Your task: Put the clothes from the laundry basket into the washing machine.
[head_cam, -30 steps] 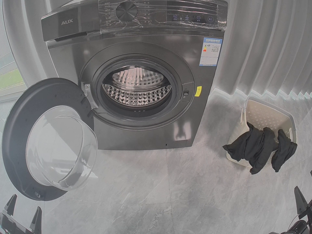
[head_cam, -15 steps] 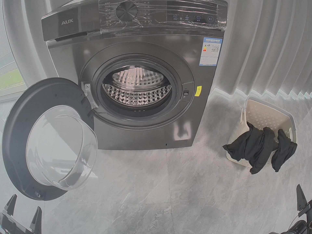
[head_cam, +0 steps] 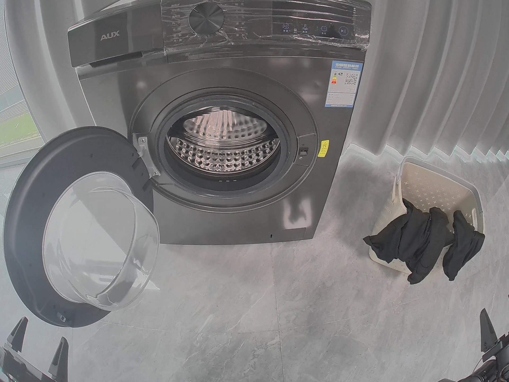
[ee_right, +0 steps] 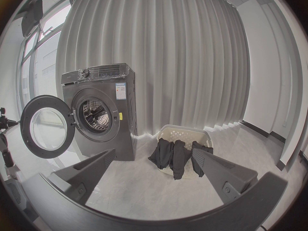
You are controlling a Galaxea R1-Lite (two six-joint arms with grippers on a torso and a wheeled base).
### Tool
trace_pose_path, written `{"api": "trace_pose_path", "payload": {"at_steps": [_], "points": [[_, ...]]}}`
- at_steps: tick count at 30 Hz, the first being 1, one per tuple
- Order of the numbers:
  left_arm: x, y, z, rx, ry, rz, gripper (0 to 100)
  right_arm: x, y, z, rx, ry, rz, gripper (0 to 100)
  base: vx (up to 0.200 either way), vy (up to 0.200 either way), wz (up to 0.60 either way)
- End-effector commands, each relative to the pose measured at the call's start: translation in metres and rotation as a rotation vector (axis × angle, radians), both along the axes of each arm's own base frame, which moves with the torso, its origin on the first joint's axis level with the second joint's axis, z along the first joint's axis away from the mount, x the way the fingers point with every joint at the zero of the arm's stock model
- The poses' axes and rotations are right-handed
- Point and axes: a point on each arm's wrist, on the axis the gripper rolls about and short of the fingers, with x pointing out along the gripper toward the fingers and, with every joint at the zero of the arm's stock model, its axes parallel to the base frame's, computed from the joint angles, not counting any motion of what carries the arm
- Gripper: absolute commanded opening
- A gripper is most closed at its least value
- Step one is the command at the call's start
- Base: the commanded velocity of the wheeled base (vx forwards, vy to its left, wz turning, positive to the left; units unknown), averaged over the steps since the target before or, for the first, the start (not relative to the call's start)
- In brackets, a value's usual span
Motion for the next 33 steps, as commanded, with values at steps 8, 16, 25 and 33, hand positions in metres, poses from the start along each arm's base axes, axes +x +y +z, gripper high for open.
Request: {"api": "trace_pose_path", "payload": {"at_steps": [8,16,25,33], "points": [[0.0000,0.0001,-0.0053,-0.001,0.000,0.004,100,0.0001,0.0020,-0.0111,-0.019,0.080,0.086,100,0.000,0.000,0.00],[0.0000,0.0000,-0.0053,0.001,0.000,0.002,100,0.0001,0.0019,-0.0114,-0.012,0.079,0.090,100,0.000,-0.150,0.00],[0.0000,0.0000,-0.0053,-0.001,0.000,0.002,100,0.0001,0.0019,-0.0114,-0.009,0.079,0.091,100,0.044,0.000,0.00],[-0.0002,0.0000,-0.0049,-0.001,-0.002,0.002,100,0.0001,0.0019,-0.0114,-0.010,0.079,0.091,100,0.200,0.000,0.00]]}}
